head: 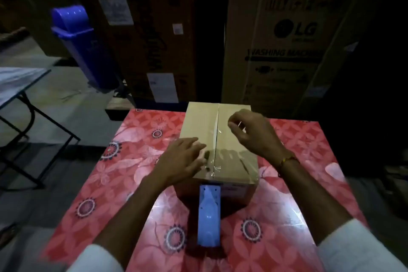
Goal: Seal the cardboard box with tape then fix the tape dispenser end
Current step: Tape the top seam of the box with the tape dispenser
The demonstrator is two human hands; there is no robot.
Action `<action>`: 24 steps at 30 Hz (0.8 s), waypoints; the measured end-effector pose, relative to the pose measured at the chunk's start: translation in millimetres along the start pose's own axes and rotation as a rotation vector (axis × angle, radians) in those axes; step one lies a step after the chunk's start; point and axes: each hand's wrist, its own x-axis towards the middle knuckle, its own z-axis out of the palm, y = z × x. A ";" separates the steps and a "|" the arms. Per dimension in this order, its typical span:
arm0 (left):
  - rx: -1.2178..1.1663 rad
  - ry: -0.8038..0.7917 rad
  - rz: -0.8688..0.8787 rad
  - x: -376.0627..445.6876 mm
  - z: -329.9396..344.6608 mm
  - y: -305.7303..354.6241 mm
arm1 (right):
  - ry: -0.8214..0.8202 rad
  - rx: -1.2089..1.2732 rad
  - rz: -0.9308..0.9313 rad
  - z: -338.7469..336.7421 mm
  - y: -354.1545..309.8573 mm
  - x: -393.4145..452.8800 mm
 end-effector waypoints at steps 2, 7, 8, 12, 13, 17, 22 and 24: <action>0.027 0.050 -0.028 -3.4 19.4 -0.2 | -0.002 0.110 0.030 19.5 7.5 -13.5; -0.039 0.164 -0.134 -4.7 48.9 0.8 | -0.002 0.201 0.054 68.8 14.5 -53.9; -0.048 0.175 -0.135 -3.3 50.1 -0.7 | -0.001 0.165 0.030 74.3 15.4 -58.9; 0.029 0.248 -0.136 -8.1 50.9 2.9 | -0.082 0.076 -0.138 76.2 22.4 -74.6; 0.063 0.282 -0.149 -10.5 50.2 6.9 | -0.116 0.072 -0.161 72.0 25.1 -77.9; 0.194 0.376 -0.156 -24.5 57.9 30.2 | -0.138 0.020 -0.269 64.8 36.8 -94.2; 0.344 0.414 -0.168 -47.9 66.1 43.6 | -0.061 -0.034 -0.365 68.5 43.3 -112.6; 0.364 0.426 -0.160 -53.5 67.6 44.7 | 0.007 -0.083 -0.392 71.8 41.4 -120.6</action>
